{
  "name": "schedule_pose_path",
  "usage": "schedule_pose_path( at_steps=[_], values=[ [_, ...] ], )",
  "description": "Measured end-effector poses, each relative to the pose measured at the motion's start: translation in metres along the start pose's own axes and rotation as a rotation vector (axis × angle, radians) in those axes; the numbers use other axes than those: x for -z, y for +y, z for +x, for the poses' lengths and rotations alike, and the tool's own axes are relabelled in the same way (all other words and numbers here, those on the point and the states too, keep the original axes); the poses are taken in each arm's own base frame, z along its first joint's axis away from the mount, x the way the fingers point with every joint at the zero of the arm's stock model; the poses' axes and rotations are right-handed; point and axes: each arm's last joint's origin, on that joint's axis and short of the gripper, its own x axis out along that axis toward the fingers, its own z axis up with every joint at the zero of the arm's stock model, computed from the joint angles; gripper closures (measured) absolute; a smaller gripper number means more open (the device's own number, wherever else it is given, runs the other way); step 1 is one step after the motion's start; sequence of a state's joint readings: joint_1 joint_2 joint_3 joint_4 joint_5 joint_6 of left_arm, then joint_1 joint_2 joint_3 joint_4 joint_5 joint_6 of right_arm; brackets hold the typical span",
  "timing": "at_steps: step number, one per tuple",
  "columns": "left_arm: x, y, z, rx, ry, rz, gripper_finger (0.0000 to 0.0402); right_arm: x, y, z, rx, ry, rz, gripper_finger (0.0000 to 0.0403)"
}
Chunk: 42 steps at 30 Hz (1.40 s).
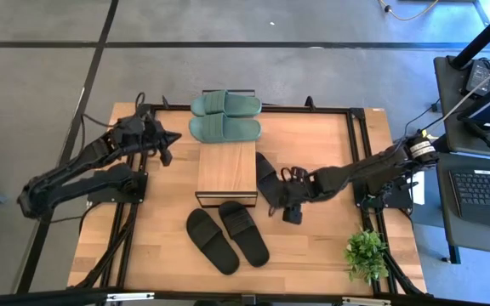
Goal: Pick and place slides into the shelf
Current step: Put the black slide under the shelf
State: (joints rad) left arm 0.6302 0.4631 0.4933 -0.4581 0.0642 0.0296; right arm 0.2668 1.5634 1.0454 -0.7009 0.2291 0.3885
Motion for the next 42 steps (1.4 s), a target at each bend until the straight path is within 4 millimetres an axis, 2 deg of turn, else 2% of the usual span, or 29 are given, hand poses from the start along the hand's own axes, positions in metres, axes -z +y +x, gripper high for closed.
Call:
schedule_pose_path(
  at_steps=[5, 8, 18, 25, 32, 42],
  values=[
    [0.000, -0.003, 0.000, 0.026, 0.000, 0.012, 0.0401, 0.010, 0.024, -0.001, 0.124, -0.053, -0.229, 0.0218],
    [0.000, -0.005, 0.000, 0.035, 0.000, 0.016, 0.0402, 0.014, 0.033, 0.006, 0.168, -0.041, -0.321, 0.0218],
    [0.000, -0.006, 0.000, 0.044, 0.004, 0.021, 0.0402, 0.019, 0.046, 0.047, 0.219, 0.021, -0.383, 0.0218],
    [0.001, -0.004, 0.000, -0.014, 0.008, 0.020, 0.0401, 0.024, 0.055, 0.052, 0.218, 0.031, -0.476, 0.0218],
    [0.001, -0.004, 0.000, -0.030, 0.009, 0.020, 0.0401, 0.023, 0.054, 0.053, 0.264, 0.021, -0.517, 0.0218],
    [0.001, -0.004, 0.000, -0.030, 0.017, 0.020, 0.0401, 0.029, 0.058, 0.077, 0.315, 0.086, -0.624, 0.0220]
  ],
)
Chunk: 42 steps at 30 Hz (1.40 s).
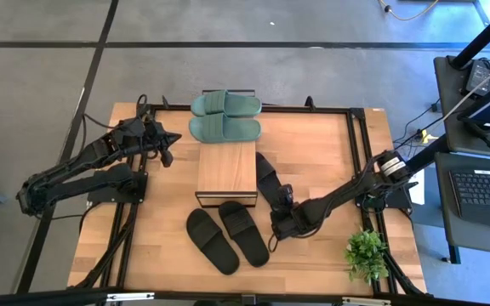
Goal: Pick and place slides into the shelf
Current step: Put the black slide under the shelf
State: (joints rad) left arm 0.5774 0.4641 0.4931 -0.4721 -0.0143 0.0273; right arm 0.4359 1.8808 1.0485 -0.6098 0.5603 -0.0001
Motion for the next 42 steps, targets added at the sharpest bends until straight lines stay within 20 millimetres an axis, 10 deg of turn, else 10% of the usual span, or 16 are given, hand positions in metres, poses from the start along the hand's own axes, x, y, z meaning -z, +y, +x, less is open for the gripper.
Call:
schedule_pose_path(
  at_steps=[11, 42],
  values=[
    [0.000, 0.000, 0.000, 0.000, 0.000, 0.000, 0.0402, 0.005, -0.002, 0.003, 0.111, 0.049, -0.039, 0.0363],
    [0.000, 0.002, 0.000, -0.055, 0.003, 0.010, 0.0401, 0.061, -0.032, 0.033, 0.221, -0.222, -0.356, 0.0363]
  ],
)
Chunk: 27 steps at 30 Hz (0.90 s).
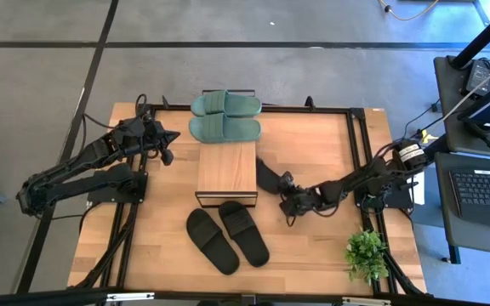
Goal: Pick and place slides into the shelf
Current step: Put the black slide under the shelf
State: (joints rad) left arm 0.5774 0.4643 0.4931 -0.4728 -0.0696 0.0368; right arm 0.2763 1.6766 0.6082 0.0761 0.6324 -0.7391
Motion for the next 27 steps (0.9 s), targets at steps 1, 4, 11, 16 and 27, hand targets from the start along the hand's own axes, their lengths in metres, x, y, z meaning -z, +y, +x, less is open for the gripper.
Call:
schedule_pose_path(
  at_steps=[1, 4, 11, 16, 27],
  values=[
    [0.000, 0.000, 0.000, 0.000, 0.000, 0.000, 0.0401, 0.001, -0.004, 0.002, 0.010, -0.008, -0.021, 0.0363],
    [0.000, 0.000, 0.000, 0.000, 0.000, 0.000, 0.0401, 0.007, -0.013, 0.009, 0.029, -0.005, -0.091, 0.0363],
    [0.000, 0.000, 0.000, 0.000, 0.000, 0.000, 0.0401, 0.022, -0.036, 0.026, 0.068, -0.011, -0.203, 0.0363],
    [0.000, 0.000, 0.000, 0.000, 0.000, 0.000, 0.0401, 0.036, -0.057, 0.038, 0.111, -0.065, -0.234, 0.0363],
    [0.000, 0.000, 0.000, 0.000, 0.000, 0.001, 0.0401, 0.065, -0.077, 0.053, 0.083, -0.182, -0.246, 0.0362]
  ],
)
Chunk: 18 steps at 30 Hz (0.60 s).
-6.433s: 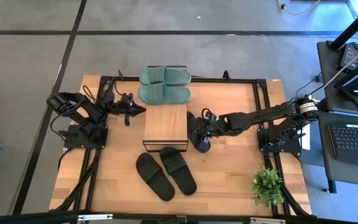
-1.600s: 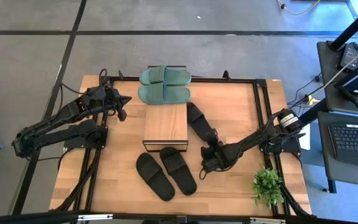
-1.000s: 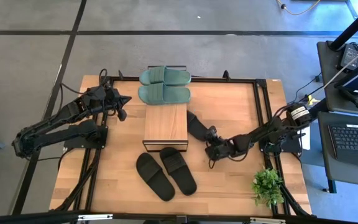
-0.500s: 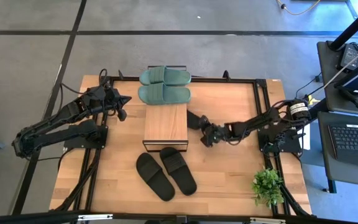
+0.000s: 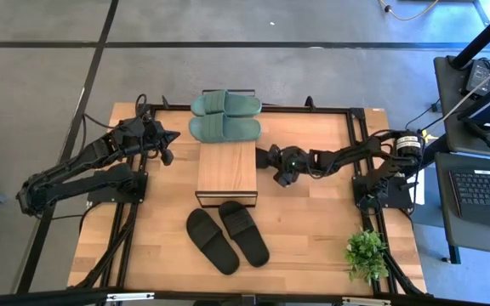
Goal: Pick and place slides into the shelf
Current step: Put the black slide under the shelf
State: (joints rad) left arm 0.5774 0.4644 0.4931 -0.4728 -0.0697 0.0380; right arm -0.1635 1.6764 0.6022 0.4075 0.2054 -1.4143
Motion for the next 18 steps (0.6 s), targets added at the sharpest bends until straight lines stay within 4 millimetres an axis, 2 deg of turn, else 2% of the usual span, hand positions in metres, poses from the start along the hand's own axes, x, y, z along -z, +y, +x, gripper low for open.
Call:
schedule_pose_path(
  at_steps=[18],
  values=[
    [0.000, 0.000, 0.000, 0.000, -0.002, 0.011, 0.0401, 0.018, -0.023, 0.007, 0.093, -0.127, 0.005, 0.0361]
  ],
)
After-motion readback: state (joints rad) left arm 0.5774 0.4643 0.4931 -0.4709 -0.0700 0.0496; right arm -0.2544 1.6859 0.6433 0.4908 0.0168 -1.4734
